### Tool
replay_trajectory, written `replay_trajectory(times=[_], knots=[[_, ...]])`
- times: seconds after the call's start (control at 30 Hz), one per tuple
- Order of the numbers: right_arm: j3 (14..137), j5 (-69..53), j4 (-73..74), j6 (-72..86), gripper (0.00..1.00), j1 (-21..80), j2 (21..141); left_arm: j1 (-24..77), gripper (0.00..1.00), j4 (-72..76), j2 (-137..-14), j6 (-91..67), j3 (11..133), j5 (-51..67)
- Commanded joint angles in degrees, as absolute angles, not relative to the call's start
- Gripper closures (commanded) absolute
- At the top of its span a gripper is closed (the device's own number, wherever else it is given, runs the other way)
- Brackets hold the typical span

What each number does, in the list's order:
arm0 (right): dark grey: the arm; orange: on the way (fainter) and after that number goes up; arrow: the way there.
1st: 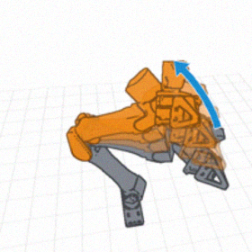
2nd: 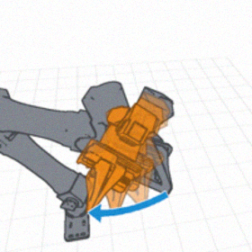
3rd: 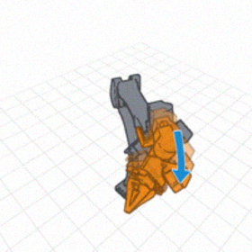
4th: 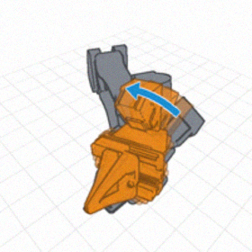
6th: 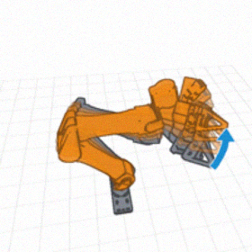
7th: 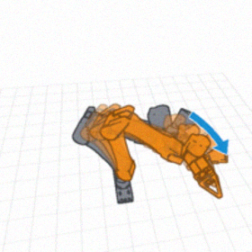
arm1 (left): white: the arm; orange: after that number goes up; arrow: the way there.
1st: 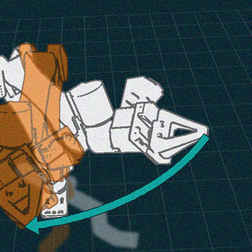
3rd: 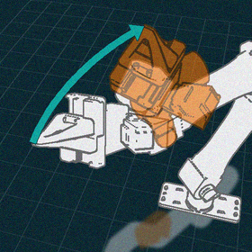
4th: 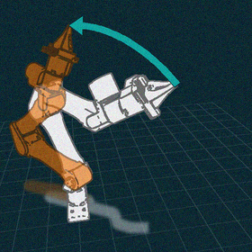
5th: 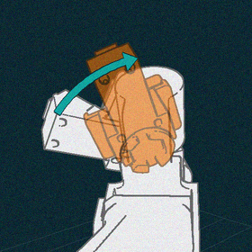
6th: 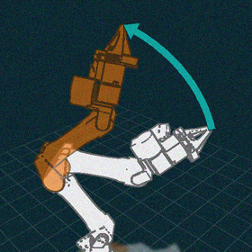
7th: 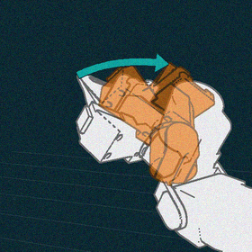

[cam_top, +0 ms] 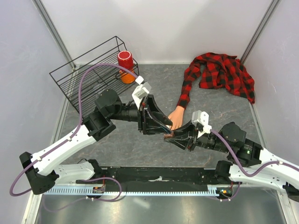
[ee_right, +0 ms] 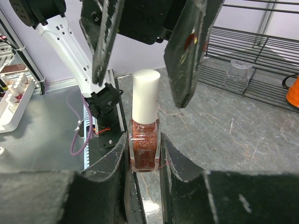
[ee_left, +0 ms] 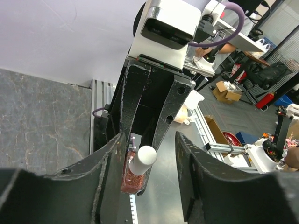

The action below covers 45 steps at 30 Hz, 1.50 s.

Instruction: Paint the nails

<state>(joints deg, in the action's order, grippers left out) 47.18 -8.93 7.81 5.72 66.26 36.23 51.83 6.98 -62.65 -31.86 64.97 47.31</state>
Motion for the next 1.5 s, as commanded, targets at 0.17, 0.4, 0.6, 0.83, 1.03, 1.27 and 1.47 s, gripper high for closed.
replay_trajectory(times=[0.17, 0.4, 0.6, 0.83, 1.03, 1.27, 1.47], knots=[[49.57, -4.05, 3.34, 4.66, 1.00, 66.09, 36.65, 52.38, 0.73, -1.73, -62.58, -24.71, 69.25, 44.75], [52.63, 12.98, 2.81, 0.80, 1.00, 66.01, 45.41, 57.12, 0.98, -14.92, -64.24, -19.33, 75.22, 7.40], [54.67, 33.12, -5.43, -5.62, 1.00, 66.09, 56.32, 60.64, 0.98, -22.24, -71.70, -24.78, 82.69, -18.09], [51.25, 30.33, -10.98, -5.19, 1.00, 65.92, 55.38, 60.73, 0.98, -18.30, -70.67, -27.33, 80.78, -17.06], [46.76, 23.30, -12.39, -3.08, 1.00, 65.30, 49.67, 60.65, 0.98, -13.45, -64.79, -29.00, 74.71, -12.57], [43.77, 19.34, -11.17, -0.27, 1.00, 64.86, 43.95, 60.64, 0.98, -9.76, -60.91, -29.97, 70.93, -6.86], [43.42, 16.79, -9.06, -0.09, 1.00, 64.95, 43.24, 60.64, 0.98, -8.88, -60.91, -30.67, 71.36, -6.06]])
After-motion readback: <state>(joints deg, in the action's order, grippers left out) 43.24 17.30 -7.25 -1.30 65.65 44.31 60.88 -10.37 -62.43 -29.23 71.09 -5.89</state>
